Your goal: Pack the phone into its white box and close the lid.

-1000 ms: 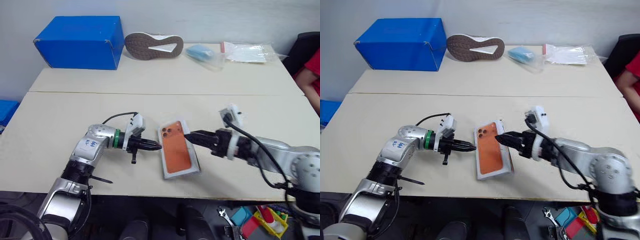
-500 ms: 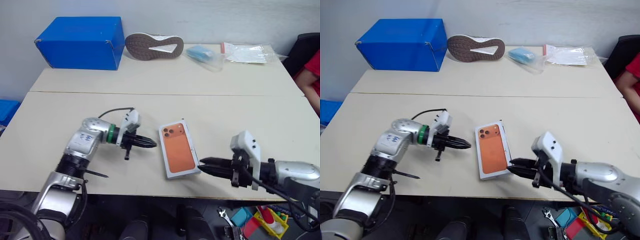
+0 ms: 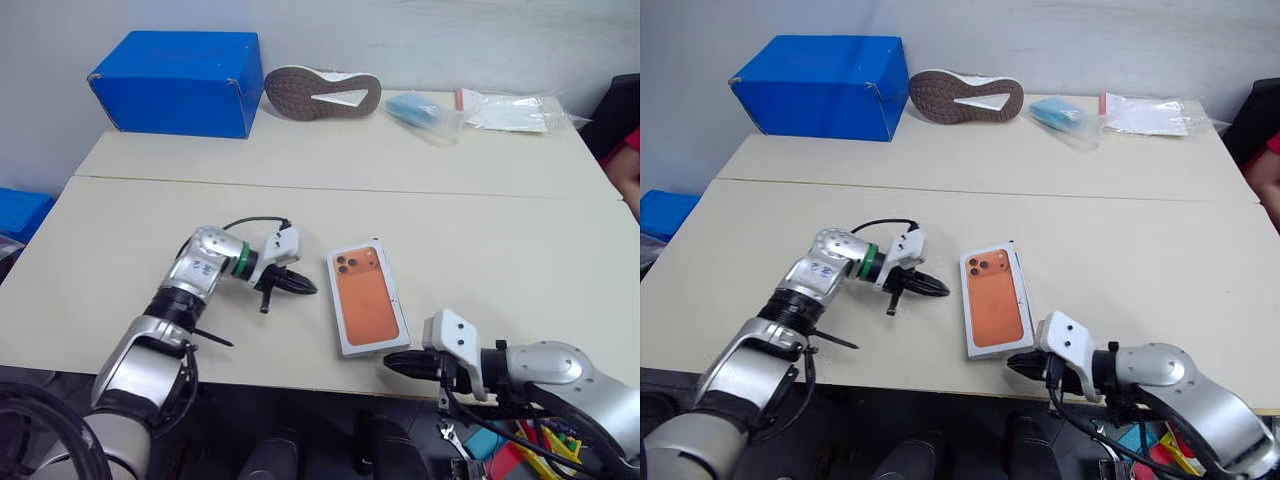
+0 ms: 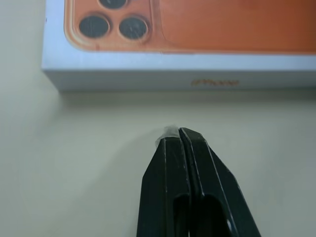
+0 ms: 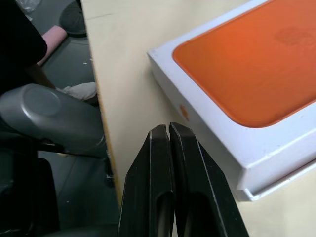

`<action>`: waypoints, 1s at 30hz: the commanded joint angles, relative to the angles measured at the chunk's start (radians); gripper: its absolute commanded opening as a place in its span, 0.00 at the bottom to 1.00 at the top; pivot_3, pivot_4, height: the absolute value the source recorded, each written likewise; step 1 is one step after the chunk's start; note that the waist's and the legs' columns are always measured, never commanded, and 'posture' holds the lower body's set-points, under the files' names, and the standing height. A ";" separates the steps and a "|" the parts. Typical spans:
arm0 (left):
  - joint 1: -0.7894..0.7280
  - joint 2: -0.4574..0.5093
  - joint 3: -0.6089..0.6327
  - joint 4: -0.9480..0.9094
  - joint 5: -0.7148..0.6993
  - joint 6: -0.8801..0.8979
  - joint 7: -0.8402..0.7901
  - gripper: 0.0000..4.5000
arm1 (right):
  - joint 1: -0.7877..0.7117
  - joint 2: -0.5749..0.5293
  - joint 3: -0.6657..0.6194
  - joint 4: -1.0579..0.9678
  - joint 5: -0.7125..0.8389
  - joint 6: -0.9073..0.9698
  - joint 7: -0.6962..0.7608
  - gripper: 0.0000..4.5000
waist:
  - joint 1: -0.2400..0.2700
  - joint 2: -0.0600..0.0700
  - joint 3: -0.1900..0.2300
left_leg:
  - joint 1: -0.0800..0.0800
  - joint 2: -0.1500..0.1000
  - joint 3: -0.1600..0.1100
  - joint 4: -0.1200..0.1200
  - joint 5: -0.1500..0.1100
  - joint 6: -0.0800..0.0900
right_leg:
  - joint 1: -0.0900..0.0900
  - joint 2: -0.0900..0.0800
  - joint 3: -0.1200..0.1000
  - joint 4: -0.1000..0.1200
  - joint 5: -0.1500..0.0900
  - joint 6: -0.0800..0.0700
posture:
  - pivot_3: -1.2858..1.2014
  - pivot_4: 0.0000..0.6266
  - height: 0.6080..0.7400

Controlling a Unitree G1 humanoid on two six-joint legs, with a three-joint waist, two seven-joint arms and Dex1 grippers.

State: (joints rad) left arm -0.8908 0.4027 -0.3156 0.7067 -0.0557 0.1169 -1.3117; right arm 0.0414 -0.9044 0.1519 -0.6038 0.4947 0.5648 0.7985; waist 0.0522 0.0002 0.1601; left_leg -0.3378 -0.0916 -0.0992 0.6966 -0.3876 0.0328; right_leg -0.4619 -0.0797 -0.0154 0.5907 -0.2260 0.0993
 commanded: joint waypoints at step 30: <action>-0.168 -0.218 0.052 0.145 0.022 0.018 0.058 0.00 | -0.060 0.137 -0.117 0.083 0.039 0.100 -0.092 0.01 | 0.002 -0.001 0.000 | -0.001 -0.001 0.000 0.002 -0.001 0.001 | 0.001 0.000 0.002 0.001 0.000 0.001 | 0.52 0.24 1.00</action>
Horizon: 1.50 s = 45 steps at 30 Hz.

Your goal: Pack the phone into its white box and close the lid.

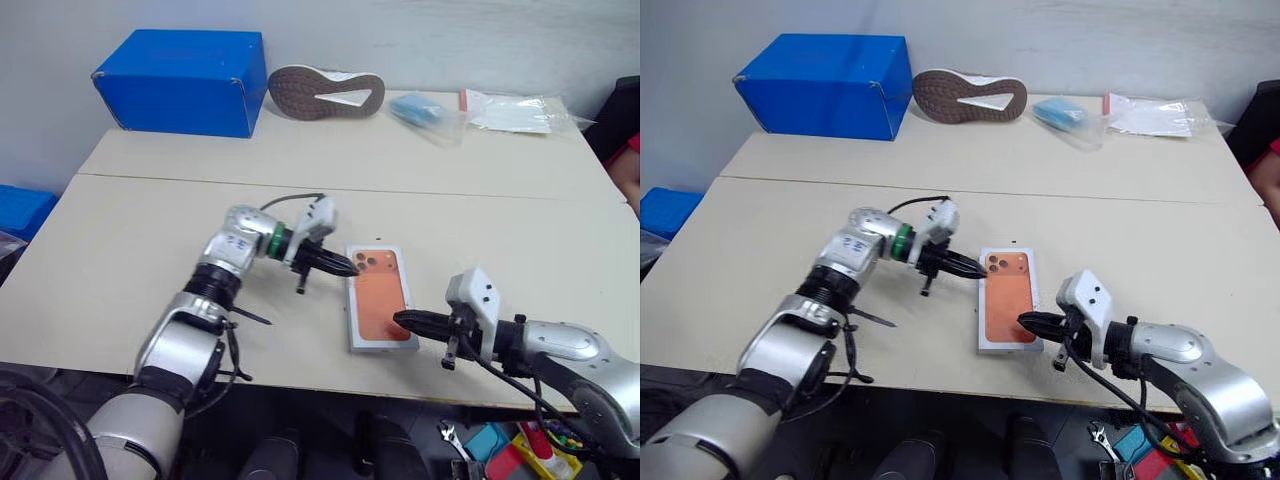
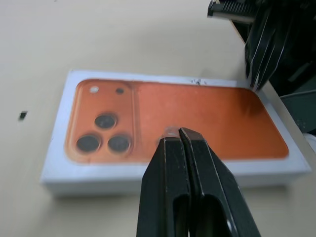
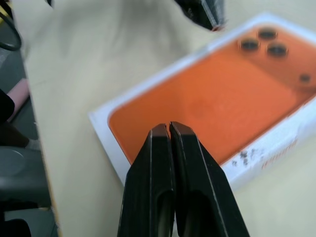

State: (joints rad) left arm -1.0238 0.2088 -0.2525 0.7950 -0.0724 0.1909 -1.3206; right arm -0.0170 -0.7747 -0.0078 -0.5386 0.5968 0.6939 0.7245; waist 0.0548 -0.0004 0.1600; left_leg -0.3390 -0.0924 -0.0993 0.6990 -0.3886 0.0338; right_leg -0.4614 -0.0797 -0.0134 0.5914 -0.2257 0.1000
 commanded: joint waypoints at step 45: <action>0.653 0.705 0.539 -1.026 -0.492 0.641 -0.012 1.00 | 0.109 -0.365 -0.638 0.248 0.145 -0.097 0.561 1.00 | -0.024 0.006 0.000 | 0.005 0.004 -0.001 -0.001 -0.004 0.001 | 0.007 0.000 0.004 -0.003 0.000 -0.001 | 0.52 0.24 1.00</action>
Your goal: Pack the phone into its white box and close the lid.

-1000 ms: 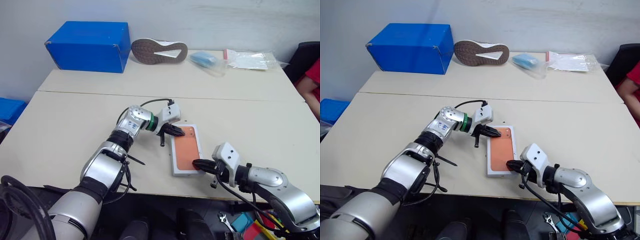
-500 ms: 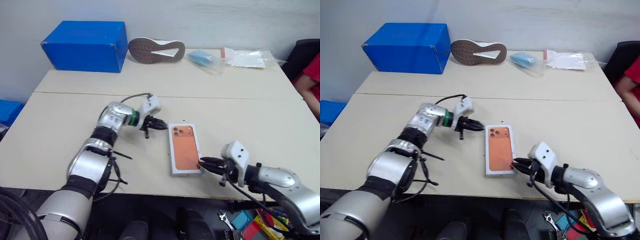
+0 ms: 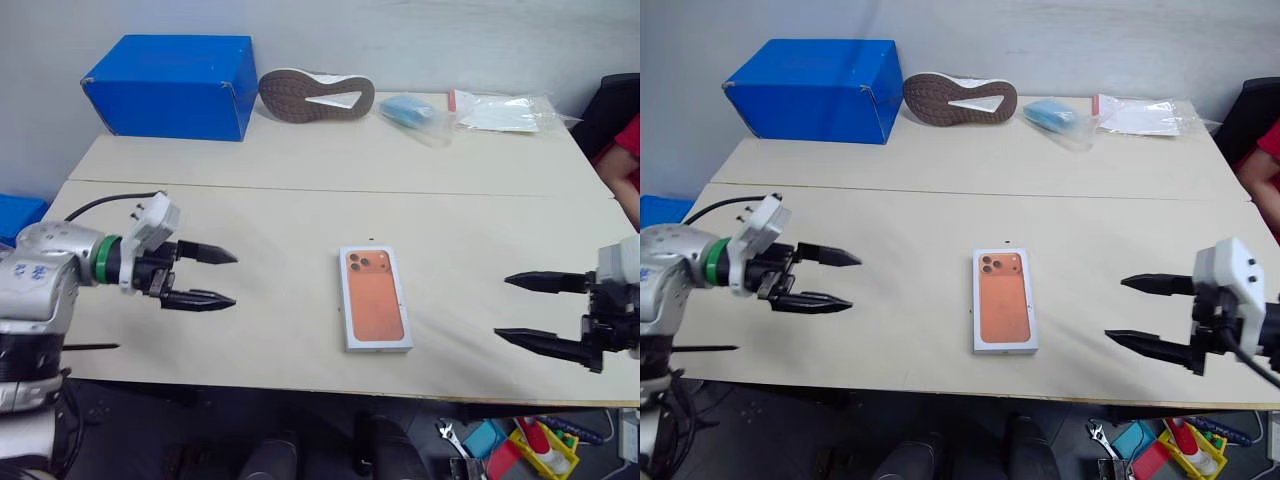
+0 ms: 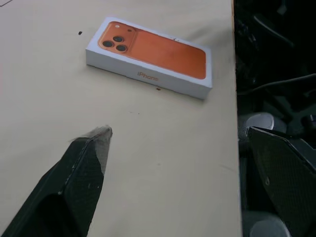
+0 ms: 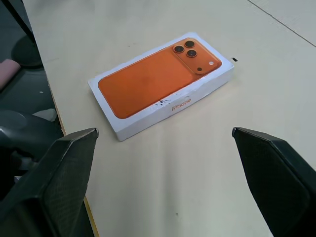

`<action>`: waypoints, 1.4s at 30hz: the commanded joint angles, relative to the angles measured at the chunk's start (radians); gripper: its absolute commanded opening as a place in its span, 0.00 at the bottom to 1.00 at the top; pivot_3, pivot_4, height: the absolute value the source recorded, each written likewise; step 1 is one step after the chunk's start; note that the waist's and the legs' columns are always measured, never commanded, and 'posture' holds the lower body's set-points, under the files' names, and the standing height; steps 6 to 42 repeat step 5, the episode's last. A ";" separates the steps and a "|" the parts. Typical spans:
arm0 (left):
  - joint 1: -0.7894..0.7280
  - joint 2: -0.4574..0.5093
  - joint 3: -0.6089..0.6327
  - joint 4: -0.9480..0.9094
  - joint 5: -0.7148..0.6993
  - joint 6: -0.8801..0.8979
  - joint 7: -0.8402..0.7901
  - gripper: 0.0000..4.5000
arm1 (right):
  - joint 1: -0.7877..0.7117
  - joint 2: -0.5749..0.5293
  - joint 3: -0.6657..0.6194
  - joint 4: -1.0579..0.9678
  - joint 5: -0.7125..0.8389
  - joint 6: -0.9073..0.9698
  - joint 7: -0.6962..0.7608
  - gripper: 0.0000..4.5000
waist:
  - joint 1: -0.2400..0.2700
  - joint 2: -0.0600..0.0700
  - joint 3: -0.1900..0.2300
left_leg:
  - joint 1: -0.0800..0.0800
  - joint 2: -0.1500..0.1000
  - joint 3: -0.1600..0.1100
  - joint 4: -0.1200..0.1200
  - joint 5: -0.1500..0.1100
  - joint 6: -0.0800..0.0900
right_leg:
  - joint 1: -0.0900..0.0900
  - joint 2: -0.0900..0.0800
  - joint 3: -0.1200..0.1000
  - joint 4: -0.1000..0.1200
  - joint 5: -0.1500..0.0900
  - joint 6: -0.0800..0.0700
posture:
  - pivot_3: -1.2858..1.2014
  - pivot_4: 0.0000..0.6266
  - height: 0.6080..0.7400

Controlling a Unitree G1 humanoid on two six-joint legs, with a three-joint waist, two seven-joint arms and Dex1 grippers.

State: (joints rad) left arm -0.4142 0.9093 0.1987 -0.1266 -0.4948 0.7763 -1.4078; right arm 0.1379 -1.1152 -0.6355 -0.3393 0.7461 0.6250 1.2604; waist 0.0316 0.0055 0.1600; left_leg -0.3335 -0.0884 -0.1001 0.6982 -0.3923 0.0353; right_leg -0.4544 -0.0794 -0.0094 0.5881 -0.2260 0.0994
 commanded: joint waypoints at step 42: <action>0.124 -0.042 0.107 -0.185 -0.101 0.032 0.178 1.00 | -0.163 -0.011 0.074 0.088 -0.002 -0.029 -0.002 1.00 | -0.004 0.003 0.002 | 0.001 0.001 0.000 0.000 0.000 -0.001 | 0.000 0.000 0.000 -0.002 0.000 0.000 | 0.52 0.24 1.00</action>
